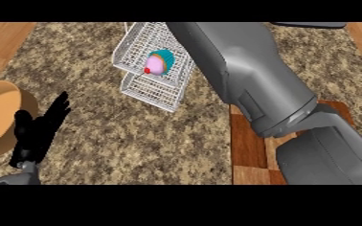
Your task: Pick the cupcake from the cutting board and place it in the tiered basket
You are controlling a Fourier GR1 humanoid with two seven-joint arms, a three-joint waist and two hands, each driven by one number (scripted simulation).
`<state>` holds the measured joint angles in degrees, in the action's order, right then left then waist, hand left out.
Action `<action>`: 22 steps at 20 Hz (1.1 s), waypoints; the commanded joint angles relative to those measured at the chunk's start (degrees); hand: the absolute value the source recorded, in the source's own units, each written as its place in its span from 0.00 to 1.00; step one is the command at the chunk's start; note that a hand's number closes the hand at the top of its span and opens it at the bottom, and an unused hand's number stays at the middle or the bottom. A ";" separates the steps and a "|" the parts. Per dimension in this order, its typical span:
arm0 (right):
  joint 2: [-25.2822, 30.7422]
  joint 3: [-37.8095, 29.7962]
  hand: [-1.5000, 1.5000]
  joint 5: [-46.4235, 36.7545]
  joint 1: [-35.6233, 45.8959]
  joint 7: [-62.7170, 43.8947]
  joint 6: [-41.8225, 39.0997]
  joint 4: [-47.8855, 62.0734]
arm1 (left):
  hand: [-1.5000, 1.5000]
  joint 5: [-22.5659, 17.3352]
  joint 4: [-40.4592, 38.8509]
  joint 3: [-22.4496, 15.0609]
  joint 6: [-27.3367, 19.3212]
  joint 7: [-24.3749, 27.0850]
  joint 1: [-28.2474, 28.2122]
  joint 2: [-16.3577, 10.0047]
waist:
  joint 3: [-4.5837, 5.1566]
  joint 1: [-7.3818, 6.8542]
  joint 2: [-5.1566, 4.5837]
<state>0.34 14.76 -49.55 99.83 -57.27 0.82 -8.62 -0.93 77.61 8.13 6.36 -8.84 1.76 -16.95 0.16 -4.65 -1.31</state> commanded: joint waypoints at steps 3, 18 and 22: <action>0.55 -0.37 0.00 -1.44 0.41 -2.91 14.57 -3.64 | 0.50 0.50 0.66 -0.37 -0.37 2.13 -2.16 1.03 | -0.04 0.72 0.09; 5.39 -13.77 0.00 6.30 -1.02 -8.35 32.93 -19.74 | 0.50 -1.48 0.08 3.76 -1.22 1.37 -6.49 0.22 | -0.40 7.33 3.02; 3.88 -15.16 0.00 8.43 -6.40 -5.30 32.81 -28.67 | 0.50 -1.41 -0.74 4.26 -1.22 2.32 -8.06 0.28 | -0.48 9.45 3.73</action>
<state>5.16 1.09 -42.82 97.23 -59.13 28.52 -29.99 -2.20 78.03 11.66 5.32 -7.60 -5.18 -16.83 -0.30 2.90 1.87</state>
